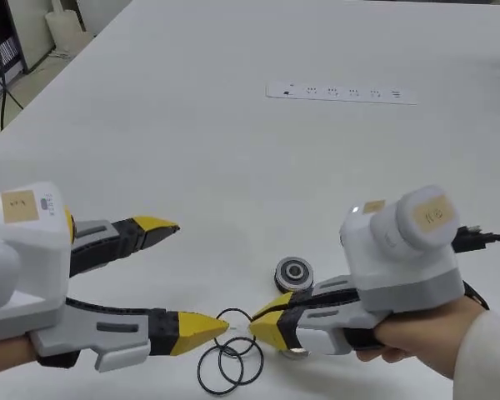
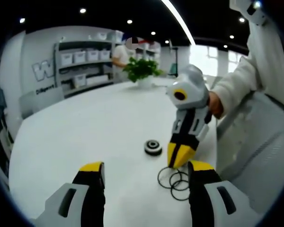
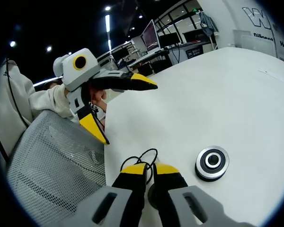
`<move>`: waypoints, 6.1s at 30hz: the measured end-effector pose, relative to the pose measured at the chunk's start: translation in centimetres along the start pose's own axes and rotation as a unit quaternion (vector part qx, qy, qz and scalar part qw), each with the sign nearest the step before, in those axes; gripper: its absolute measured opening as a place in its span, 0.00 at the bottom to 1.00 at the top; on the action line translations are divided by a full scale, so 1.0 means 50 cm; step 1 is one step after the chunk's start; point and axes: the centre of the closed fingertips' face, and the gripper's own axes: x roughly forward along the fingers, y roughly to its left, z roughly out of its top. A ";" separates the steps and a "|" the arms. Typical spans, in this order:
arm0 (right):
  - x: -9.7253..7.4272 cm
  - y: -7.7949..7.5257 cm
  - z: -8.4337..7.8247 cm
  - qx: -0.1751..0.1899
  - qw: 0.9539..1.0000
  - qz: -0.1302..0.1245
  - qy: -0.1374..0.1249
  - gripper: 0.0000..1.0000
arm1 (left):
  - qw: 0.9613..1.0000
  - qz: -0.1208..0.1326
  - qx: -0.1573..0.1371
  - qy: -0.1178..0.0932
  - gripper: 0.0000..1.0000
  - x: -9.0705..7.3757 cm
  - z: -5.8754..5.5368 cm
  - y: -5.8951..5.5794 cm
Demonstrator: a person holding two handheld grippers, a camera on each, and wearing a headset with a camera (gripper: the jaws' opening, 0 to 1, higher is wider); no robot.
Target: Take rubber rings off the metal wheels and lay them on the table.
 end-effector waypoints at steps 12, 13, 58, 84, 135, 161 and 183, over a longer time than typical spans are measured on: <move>-0.015 -0.021 0.007 -0.009 1.000 -0.021 -0.008 0.08 | 1.000 -0.001 0.000 0.006 0.73 0.001 -0.006 -0.001; -0.019 -0.024 0.010 -0.008 1.000 -0.023 -0.012 0.08 | 1.000 -0.001 0.000 0.007 0.72 0.001 -0.006 -0.001; -0.091 -0.131 -0.003 -0.036 0.993 -0.101 -0.038 0.21 | 0.995 -0.079 0.054 -0.002 0.57 0.100 0.045 -0.001; -0.085 -0.149 -0.017 -0.075 0.991 -0.112 -0.025 0.11 | 0.991 -0.116 0.060 0.021 0.23 0.207 0.007 -0.026; -0.099 -0.154 0.016 0.042 0.990 -0.120 -0.067 0.00 | 0.992 -0.103 0.063 0.028 0.14 0.214 -0.014 -0.031; -0.099 -0.132 0.040 0.022 0.991 -0.099 -0.085 0.00 | 0.992 -0.100 0.060 0.043 0.14 0.212 -0.013 -0.032; -0.130 -0.117 0.089 0.031 0.987 -0.099 -0.126 0.00 | 0.996 -0.069 0.055 0.000 0.51 0.072 0.075 -0.006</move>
